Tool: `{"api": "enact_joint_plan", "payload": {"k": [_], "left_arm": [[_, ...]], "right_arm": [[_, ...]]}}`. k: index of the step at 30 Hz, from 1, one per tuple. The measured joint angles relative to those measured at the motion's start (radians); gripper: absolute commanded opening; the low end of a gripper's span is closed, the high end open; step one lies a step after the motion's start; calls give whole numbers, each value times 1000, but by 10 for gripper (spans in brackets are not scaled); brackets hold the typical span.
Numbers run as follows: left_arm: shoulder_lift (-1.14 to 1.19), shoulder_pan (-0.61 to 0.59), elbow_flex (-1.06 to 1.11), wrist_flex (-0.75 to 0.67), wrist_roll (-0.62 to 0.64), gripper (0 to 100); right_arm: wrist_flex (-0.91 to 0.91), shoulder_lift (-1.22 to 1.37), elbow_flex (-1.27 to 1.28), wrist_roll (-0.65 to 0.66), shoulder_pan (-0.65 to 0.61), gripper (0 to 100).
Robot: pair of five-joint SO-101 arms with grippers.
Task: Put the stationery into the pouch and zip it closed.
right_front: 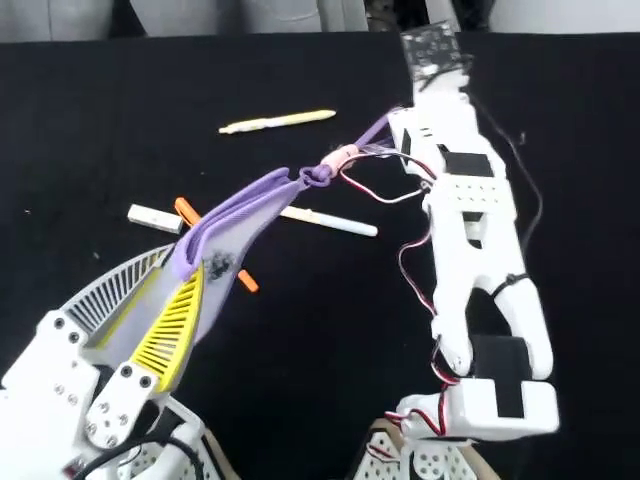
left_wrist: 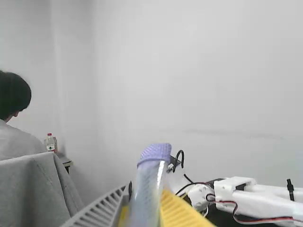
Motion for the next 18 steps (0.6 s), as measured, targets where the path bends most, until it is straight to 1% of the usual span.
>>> {"api": "enact_joint_plan", "payload": {"k": [5,8,14,16,18], "left_arm": [[-3,0,-3,0,0,29],[-11,0,20,-5,0,29],[-55,-2,180,-14,-5,30],[-57,-2,212,-18,-5,66],[-57,-3,249,-26,-6,154]], "right_arm": [[31,-117,20,-3,2,11],[117,-212,-5,-5,6,11],[331,-402,-160,-5,46,11],[408,-477,-250,-14,49,11],[486,-537,-354,-40,49,11]]}}
